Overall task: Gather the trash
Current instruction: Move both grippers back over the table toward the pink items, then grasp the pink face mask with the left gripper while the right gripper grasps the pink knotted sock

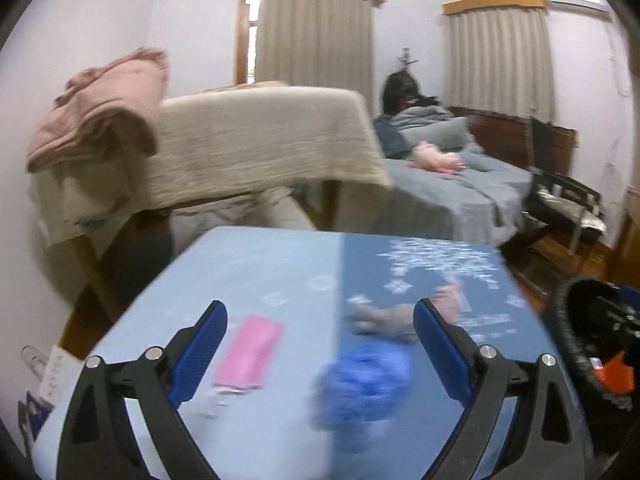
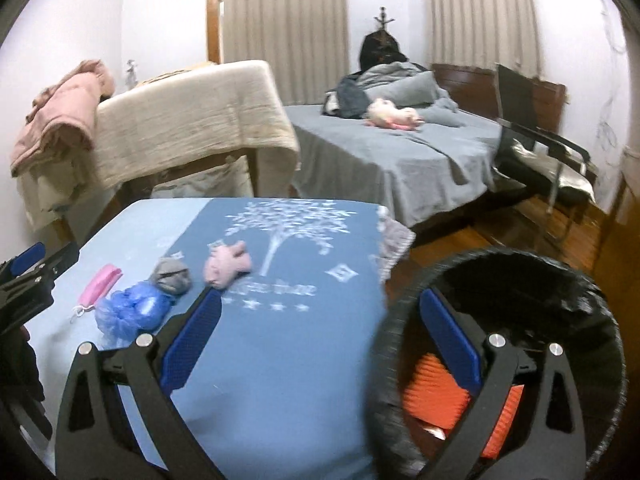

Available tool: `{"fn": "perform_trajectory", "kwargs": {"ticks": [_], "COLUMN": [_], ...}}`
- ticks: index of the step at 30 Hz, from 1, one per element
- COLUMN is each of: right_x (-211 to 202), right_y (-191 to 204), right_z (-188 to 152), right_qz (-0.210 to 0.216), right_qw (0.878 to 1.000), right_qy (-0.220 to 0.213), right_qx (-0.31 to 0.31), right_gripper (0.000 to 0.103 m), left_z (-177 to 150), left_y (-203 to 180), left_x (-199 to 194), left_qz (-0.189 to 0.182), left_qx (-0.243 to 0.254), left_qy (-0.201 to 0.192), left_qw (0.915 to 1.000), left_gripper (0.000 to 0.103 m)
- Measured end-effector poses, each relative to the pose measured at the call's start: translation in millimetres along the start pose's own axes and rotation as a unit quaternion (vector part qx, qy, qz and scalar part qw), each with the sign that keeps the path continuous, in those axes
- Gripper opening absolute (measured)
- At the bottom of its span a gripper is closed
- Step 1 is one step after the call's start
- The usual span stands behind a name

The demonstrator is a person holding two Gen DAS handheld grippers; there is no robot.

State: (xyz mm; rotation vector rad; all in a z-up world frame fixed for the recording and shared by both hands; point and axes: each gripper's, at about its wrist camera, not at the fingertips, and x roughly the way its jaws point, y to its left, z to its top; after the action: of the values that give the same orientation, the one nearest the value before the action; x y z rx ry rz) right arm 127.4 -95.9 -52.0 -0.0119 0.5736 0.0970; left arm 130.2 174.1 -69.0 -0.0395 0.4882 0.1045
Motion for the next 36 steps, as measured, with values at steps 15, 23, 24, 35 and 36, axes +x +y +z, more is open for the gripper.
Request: {"fn": "perform_trajectory", "kwargs": {"ticks": [15, 23, 24, 35, 36], "right_x": [58.3, 77.3, 79.2, 93.7, 93.7], "right_y": [52.7, 59.3, 60.1, 66.0, 65.9], "right_z": [6.1, 2.8, 2.6, 5.7, 5.3], "right_qz": [0.012, 0.010, 0.010, 0.013, 0.013], "right_qw": [1.000, 0.999, 0.999, 0.999, 0.999], "right_qy": [0.012, 0.026, 0.028, 0.035, 0.035], "right_qx": [-0.017, -0.020, -0.020, -0.019, -0.019], "right_gripper": [0.097, 0.097, 0.097, 0.097, 0.097], "left_z": [-29.6, -35.4, -36.2, -30.9, -28.5], "left_y": [68.3, 65.7, 64.9, 59.0, 57.8], "left_x": [72.5, 96.2, 98.1, 96.4, 95.4], "left_qz": [0.017, -0.002, -0.006, -0.016, -0.015], "left_qx": [-0.042, -0.038, -0.037, -0.035, -0.034], "left_qy": [0.109, 0.163, 0.169, 0.152, 0.145], "left_qw": [0.9930, 0.9859, 0.9850, 0.9877, 0.9888], "left_gripper": [0.073, 0.051, 0.048, 0.008, 0.008]}}
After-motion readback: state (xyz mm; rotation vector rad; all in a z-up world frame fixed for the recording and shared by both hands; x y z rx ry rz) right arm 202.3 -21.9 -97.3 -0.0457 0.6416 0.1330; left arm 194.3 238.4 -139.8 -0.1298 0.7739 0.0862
